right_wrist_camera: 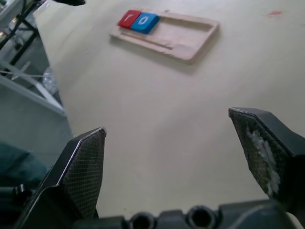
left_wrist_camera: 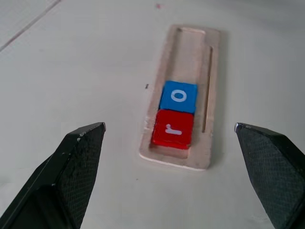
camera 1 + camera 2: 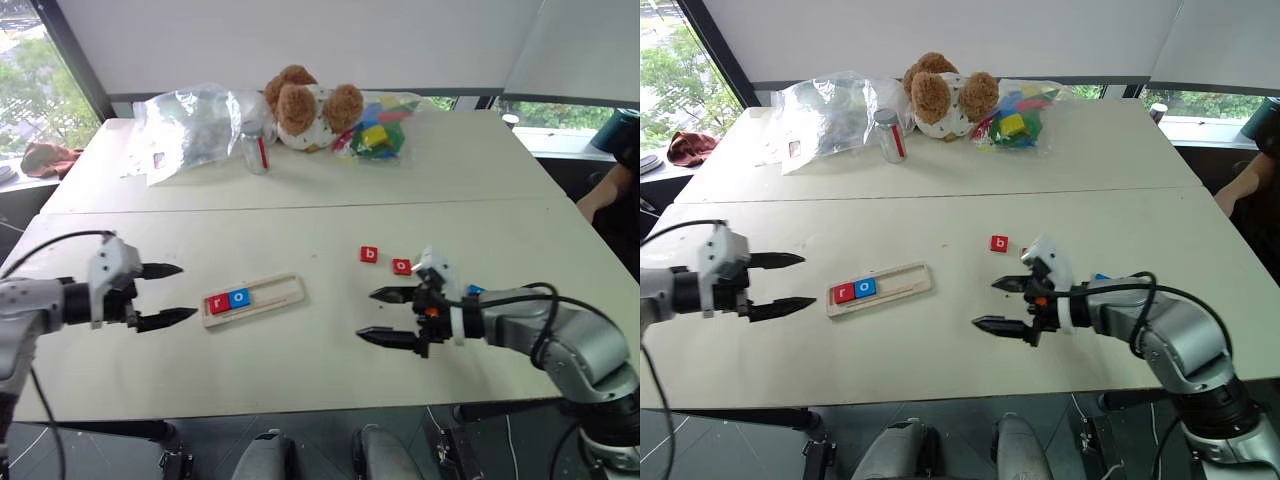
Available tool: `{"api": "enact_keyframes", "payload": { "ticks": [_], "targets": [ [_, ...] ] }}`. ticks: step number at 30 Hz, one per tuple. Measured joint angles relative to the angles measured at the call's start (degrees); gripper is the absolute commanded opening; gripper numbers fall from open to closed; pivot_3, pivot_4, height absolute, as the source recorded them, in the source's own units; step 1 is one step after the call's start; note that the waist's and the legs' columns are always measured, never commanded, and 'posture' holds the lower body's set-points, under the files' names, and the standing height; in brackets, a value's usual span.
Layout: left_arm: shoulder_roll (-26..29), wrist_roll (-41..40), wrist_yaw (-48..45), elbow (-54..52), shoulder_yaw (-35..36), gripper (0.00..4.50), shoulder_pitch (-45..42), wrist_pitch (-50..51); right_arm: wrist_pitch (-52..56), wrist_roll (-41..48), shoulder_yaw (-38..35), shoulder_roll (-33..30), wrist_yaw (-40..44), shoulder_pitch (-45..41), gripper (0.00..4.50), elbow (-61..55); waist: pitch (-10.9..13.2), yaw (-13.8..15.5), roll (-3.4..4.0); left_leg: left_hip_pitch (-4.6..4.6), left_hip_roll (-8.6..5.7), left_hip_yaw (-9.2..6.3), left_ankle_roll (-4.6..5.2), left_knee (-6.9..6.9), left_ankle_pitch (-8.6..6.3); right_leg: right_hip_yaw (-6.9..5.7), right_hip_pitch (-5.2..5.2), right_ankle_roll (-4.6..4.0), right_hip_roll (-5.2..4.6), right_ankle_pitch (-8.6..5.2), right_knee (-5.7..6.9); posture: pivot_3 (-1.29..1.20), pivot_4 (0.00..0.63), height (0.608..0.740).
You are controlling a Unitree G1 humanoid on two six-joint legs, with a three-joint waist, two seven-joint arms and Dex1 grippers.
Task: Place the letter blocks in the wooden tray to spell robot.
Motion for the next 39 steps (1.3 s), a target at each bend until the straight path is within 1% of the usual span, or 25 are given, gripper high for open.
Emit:
{"api": "enact_keyframes", "payload": {
  "ticks": [4, 9, 12, 17, 29, 30, 31, 32, 33, 36, 39],
  "targets": [
    [-2.88, 2.49, -1.52, 4.89, -3.11, 4.50, -4.31, -4.78, -0.23, -1.74, 2.03, 1.58, -1.77, -0.40, 4.45, -0.53, 0.00, -0.05, 0.00, -0.50, -0.01, 0.01, 0.01, 0.31, 0.00, -0.04, -0.41, 0.02, 0.00, 0.01, 0.10, 0.00, 0.150, 0.740],
    [-5.96, 5.40, -2.29, 10.48, -5.61, 4.50, -7.35, -9.84, -0.40, -2.56, 2.13, 2.79, -3.23, 0.37, 4.45, -1.59, -0.01, -0.01, -0.01, -0.52, -0.02, 0.01, 0.02, 0.39, 0.02, -0.04, -0.42, 0.03, 0.03, 0.02, 0.20, 0.00, 0.150, 0.740],
    [-7.85, 7.96, -3.60, 16.05, -8.06, 4.50, -9.59, -13.61, -0.46, -2.93, 2.06, 2.72, -3.36, 0.91, 4.45, -1.62, -0.01, 0.07, -0.02, -0.52, -0.04, 0.02, 0.03, 0.42, 0.02, -0.06, -0.41, 0.04, 0.07, 0.02, 0.22, 0.00, 0.150, 0.740],
    [-9.35, 10.55, -5.51, 23.47, -10.02, 4.50, -12.76, -17.49, -0.45, -3.19, 1.66, 1.96, -3.31, 1.07, 4.45, -1.63, -0.02, 0.01, -0.04, -0.52, -0.04, 0.02, 0.04, 0.43, 0.02, -0.08, -0.41, 0.05, 0.14, 0.02, 0.24, 0.00, 0.150, 0.740],
    [-9.48, 11.42, -6.49, 23.89, -9.99, 4.50, -11.94, -20.90, -0.56, -3.81, 0.78, 1.38, -5.06, 2.33, 4.45, -1.72, -0.03, -0.01, -0.03, -0.39, -0.03, 0.01, 0.05, 0.45, 0.02, -0.07, -0.29, 0.06, 0.18, 0.03, 0.27, 0.00, 0.150, 0.740],
    [-9.48, 11.45, -6.35, 23.98, -9.99, 3.95, -11.82, -21.71, -0.81, -3.84, 0.78, 1.39, -5.18, 2.33, 4.50, -1.72, -0.03, 0.00, -0.03, -0.37, -0.02, 0.01, 0.05, 0.45, 0.02, -0.07, -0.27, 0.06, 0.17, 0.03, 0.27, 0.00, 0.150, 0.740],
    [-9.49, 11.45, -6.44, 24.05, -10.06, 3.66, -11.65, -22.24, -1.11, -3.87, 0.78, 1.43, -5.29, 2.33, 4.50, -1.72, -0.03, -0.01, -0.02, -0.31, -0.02, 0.02, 0.05, 0.45, 0.02, -0.07, -0.21, 0.06, 0.17, 0.03, 0.27, 0.00, 0.150, 0.740],
    [-9.53, 11.44, -6.41, 24.19, -10.24, 3.22, -11.56, -22.80, -1.31, -3.99, 0.78, 1.44, -5.38, 2.33, 4.50, -1.72, -0.03, -0.01, -0.03, -0.24, -0.02, 0.02, 0.05, 0.45, 0.02, -0.07, -0.14, 0.06, 0.17, 0.03, 0.28, 0.00, 0.150, 0.740],
    [-9.58, 11.44, -6.21, 24.47, -10.35, 3.09, -11.57, -23.06, -1.49, -4.15, 0.78, 1.45, -5.44, 2.33, 4.50, -1.72, -0.03, -0.01, -0.02, -0.10, -0.02, 0.02, 0.06, 0.44, 0.02, -0.07, -0.01, 0.06, 0.17, 0.02, 0.28, 0.00, 0.150, 0.740],
    [-9.64, 11.44, -5.63, 24.82, -10.46, 3.10, -11.34, -23.09, -2.03, -4.29, 0.54, 1.44, -5.54, 2.42, 4.50, -1.67, -0.03, -0.06, -0.03, 0.35, 0.01, 0.02, 0.08, 0.40, 0.01, -0.05, 0.40, 0.06, 0.18, 0.02, 0.28, 0.00, 0.150, 0.740],
    [-9.63, 11.50, -5.36, 23.99, -10.64, 3.10, -11.23, -22.58, -2.28, -4.34, -1.39, 1.54, -6.35, 3.44, 4.50, -1.17, -0.03, -0.04, -0.03, 0.36, 0.01, 0.01, 0.07, 0.40, 0.01, -0.05, 0.41, 0.06, 0.18, 0.02, 0.30, 0.00, 0.150, 0.740]
  ]
}}
